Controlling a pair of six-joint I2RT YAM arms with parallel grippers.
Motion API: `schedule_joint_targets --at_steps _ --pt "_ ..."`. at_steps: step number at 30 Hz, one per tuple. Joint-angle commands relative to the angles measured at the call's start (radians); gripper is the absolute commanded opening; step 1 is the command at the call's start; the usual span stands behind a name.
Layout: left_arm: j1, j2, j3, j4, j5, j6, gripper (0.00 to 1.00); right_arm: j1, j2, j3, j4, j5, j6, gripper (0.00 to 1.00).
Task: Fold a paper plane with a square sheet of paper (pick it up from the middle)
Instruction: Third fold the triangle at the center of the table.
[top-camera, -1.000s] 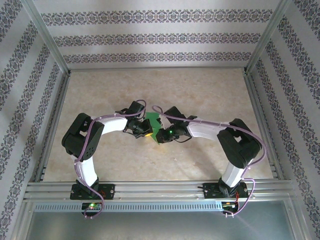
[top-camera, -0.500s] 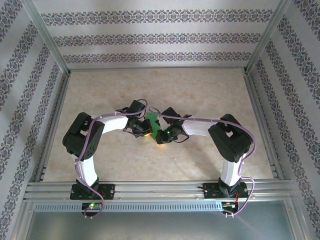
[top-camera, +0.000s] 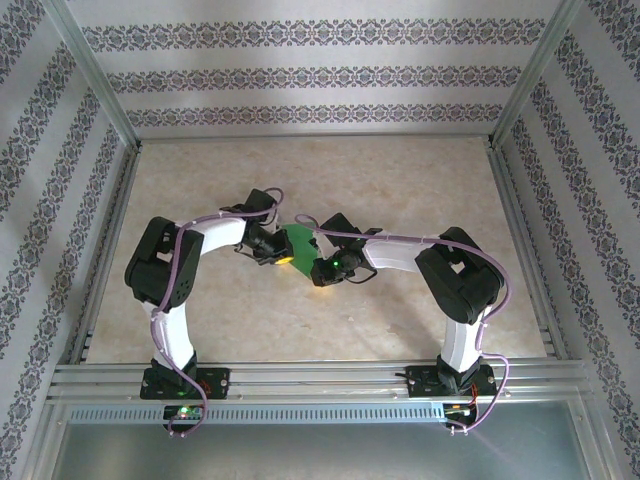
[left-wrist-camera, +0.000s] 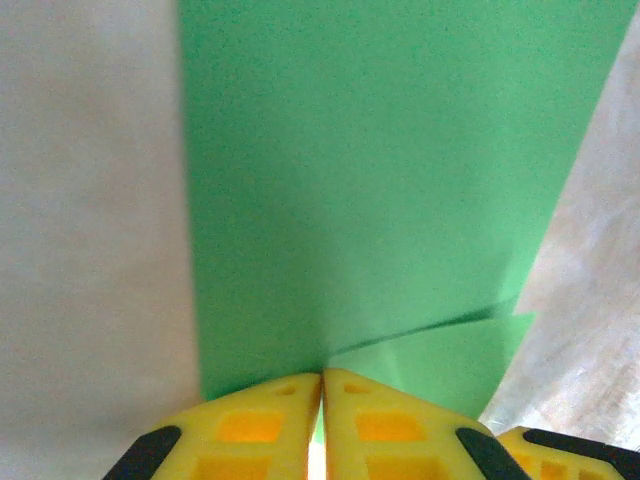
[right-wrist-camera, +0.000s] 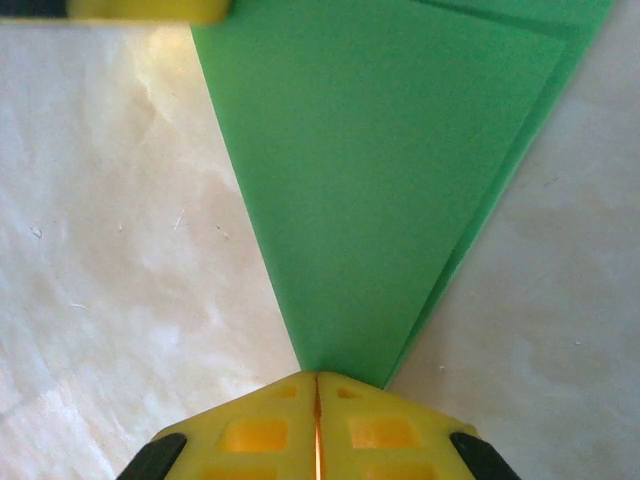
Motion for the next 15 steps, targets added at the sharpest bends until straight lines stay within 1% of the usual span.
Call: schedule_joint_targets --at_steps 1,5,9,11,15 --pt "0.093 0.041 0.004 -0.049 -0.160 0.061 0.12 -0.015 0.061 -0.052 -0.186 0.114 -0.029 0.10" --pt "0.123 0.012 0.025 -0.078 -0.172 0.087 0.12 -0.018 0.053 -0.052 -0.188 0.112 -0.037 0.10" --pt "0.128 -0.083 0.016 -0.088 -0.163 0.085 0.14 -0.028 0.030 -0.047 -0.182 0.072 -0.056 0.10" --pt "0.126 -0.141 -0.018 -0.056 -0.130 0.054 0.15 -0.037 0.009 -0.048 -0.181 0.031 -0.075 0.10" --pt "0.114 -0.256 -0.134 0.070 -0.048 -0.047 0.18 -0.066 -0.077 -0.064 -0.164 -0.082 -0.109 0.13"
